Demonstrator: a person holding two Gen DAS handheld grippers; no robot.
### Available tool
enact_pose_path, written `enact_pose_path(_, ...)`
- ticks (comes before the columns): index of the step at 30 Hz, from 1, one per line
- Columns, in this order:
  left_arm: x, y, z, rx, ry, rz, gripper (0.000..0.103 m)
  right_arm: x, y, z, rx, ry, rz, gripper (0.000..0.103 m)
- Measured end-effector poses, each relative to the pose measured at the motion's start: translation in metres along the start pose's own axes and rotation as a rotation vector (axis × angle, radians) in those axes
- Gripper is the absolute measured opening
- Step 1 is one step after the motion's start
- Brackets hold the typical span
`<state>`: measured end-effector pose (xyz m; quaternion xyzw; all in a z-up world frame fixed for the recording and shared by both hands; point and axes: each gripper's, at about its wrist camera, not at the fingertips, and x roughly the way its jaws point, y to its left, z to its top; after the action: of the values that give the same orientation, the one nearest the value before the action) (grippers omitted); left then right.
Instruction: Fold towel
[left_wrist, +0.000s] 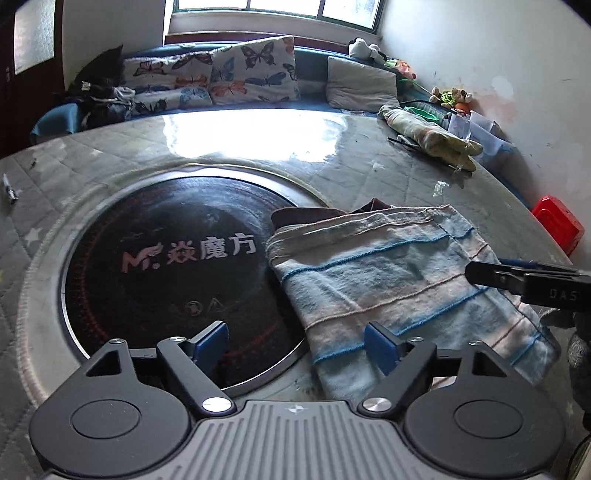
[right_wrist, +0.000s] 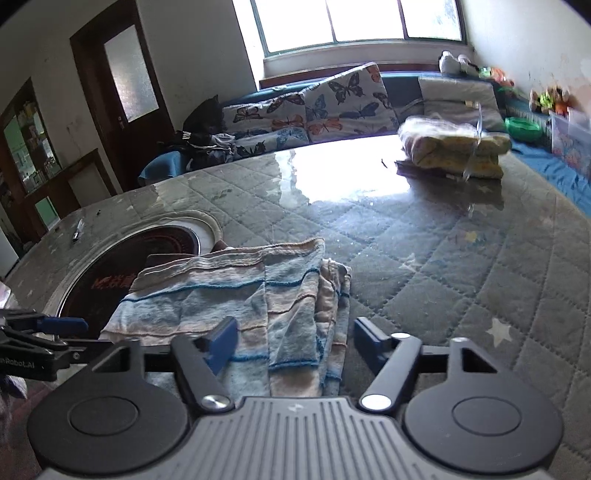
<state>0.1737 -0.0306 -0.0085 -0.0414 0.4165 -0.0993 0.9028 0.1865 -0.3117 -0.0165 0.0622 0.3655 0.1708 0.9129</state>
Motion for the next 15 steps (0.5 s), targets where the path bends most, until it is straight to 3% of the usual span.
enact_pose_path(11, 0.0060, 0.0028, 0.0049, -0.025, 0.008, -0.016, 0.081, 0.0039, -0.0040, -0.0018, 0.029, -0.006, 0.009, 0.061)
enact_pose_path(15, 0.0064, -0.0019, 0.0071, -0.009, 0.011, -0.051, 0.056, 0.0042, -0.0030, -0.0027, 0.040, -0.003, 0.040, 0.044)
